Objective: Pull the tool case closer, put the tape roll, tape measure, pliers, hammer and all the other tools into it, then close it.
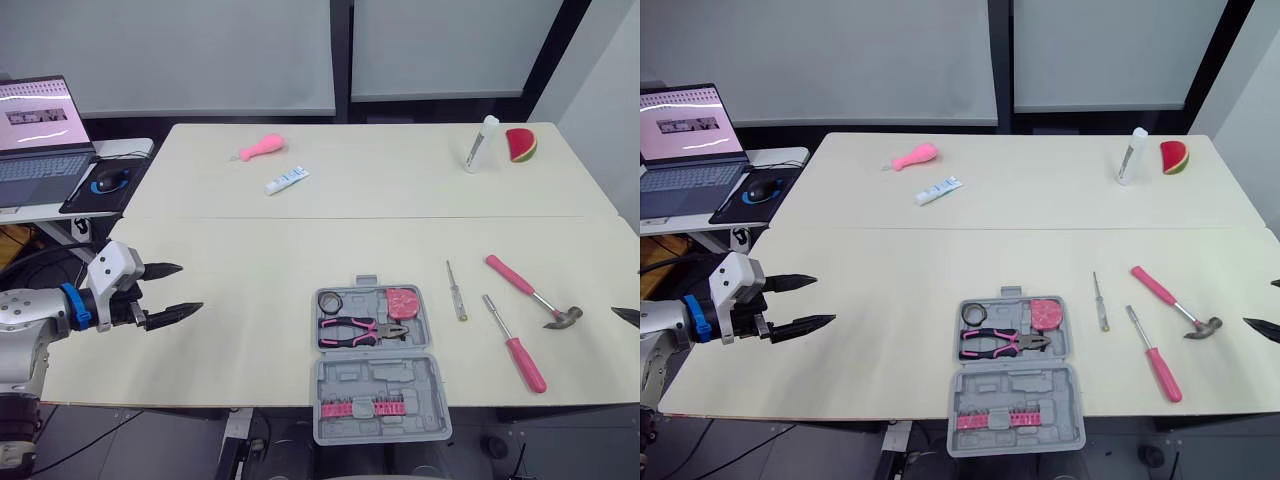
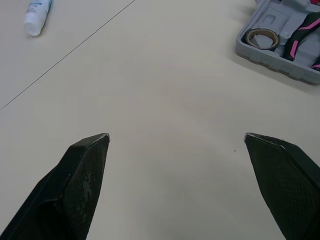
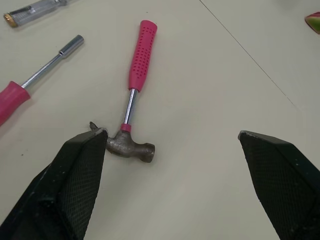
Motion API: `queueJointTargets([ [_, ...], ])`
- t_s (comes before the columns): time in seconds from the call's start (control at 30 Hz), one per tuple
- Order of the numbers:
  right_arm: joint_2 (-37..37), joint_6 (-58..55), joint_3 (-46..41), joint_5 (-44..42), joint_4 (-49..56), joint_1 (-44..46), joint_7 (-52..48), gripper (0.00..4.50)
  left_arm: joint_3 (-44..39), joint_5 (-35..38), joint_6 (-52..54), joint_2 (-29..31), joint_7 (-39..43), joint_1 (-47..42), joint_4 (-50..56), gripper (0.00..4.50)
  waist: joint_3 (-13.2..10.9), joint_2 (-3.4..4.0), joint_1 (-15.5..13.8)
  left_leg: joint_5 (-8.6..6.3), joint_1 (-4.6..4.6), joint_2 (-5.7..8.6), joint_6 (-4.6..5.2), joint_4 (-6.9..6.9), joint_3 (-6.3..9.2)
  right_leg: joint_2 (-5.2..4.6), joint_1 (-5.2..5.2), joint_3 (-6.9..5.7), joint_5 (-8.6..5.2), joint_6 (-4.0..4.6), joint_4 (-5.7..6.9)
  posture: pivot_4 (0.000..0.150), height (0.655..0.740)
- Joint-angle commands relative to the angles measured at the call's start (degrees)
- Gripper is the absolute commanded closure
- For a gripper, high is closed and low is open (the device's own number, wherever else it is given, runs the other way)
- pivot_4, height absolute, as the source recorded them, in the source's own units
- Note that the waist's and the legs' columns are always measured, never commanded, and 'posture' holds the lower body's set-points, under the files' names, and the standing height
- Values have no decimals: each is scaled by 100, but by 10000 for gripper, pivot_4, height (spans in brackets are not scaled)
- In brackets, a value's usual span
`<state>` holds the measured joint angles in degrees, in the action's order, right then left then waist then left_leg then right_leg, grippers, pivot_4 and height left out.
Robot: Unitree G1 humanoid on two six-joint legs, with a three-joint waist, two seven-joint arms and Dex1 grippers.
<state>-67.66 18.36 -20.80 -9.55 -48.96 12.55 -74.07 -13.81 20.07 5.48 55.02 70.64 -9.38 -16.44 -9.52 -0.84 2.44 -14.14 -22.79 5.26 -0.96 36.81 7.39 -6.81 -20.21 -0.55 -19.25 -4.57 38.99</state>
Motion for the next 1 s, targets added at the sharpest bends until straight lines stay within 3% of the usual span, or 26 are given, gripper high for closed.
queueJointTargets([
  [0.03,-114,-3,112,-2,29,156,-62,372,-43,64,137,12,-19,77,366,0,0,0,0,0,0,0,0,0,0,0,0,-1,0,0,0,1500,7400],
  [0.2,163,-326,457,20,1187,-255,58,372,142,132,421,-114,0,483,1208,0,3,5,-1,0,-2,0,0,0,1,-1,0,1,0,0,-1,1500,7400],
  [0.27,287,-598,553,-32,1977,-547,134,4206,290,18,350,-148,31,679,1559,0,3,5,-6,0,-3,-2,0,1,3,0,0,0,0,0,-1,1500,7400],
  [0.37,532,-1036,742,-50,3283,-975,320,13065,594,-28,599,-256,-141,937,2231,5939,3,7,-31,0,-6,-2,0,3,3,-1,0,0,0,0,-1,1500,7400],
  [0.43,660,-1247,850,6,3883,-1144,475,19823,764,-79,725,-304,-246,1037,2529,12429,4,8,-51,0,-5,-1,0,5,2,-2,1,1,0,0,-1,1500,7400],
  [0.6,879,-1854,1445,188,5266,-1331,690,28718,1365,-453,719,-506,-538,1180,3030,28018,4,8,-91,0,-7,0,0,7,4,-2,3,-3,0,-1,-2,1500,7400],
  [0.77,1009,-2250,1930,411,5924,-1269,848,37112,1715,-701,741,-760,-835,1264,3112,44136,4,7,-91,0,-7,1,0,8,6,-2,3,-4,0,-1,-3,1500,7400],
  [0.93,1139,-2362,2363,693,6060,-1250,1019,44309,2185,-1051,738,-1060,-1111,1141,2955,45000,3,5,-97,0,-7,3,1,8,9,-3,6,-7,0,-1,-4,1500,7400],
  [1.0,1230,-2398,2552,832,6046,-1198,1093,44942,2421,-1242,665,-1196,-1188,1045,2816,45000,3,5,-98,0,-7,3,0,8,9,-2,6,-8,0,-1,-4,1500,7400],
])
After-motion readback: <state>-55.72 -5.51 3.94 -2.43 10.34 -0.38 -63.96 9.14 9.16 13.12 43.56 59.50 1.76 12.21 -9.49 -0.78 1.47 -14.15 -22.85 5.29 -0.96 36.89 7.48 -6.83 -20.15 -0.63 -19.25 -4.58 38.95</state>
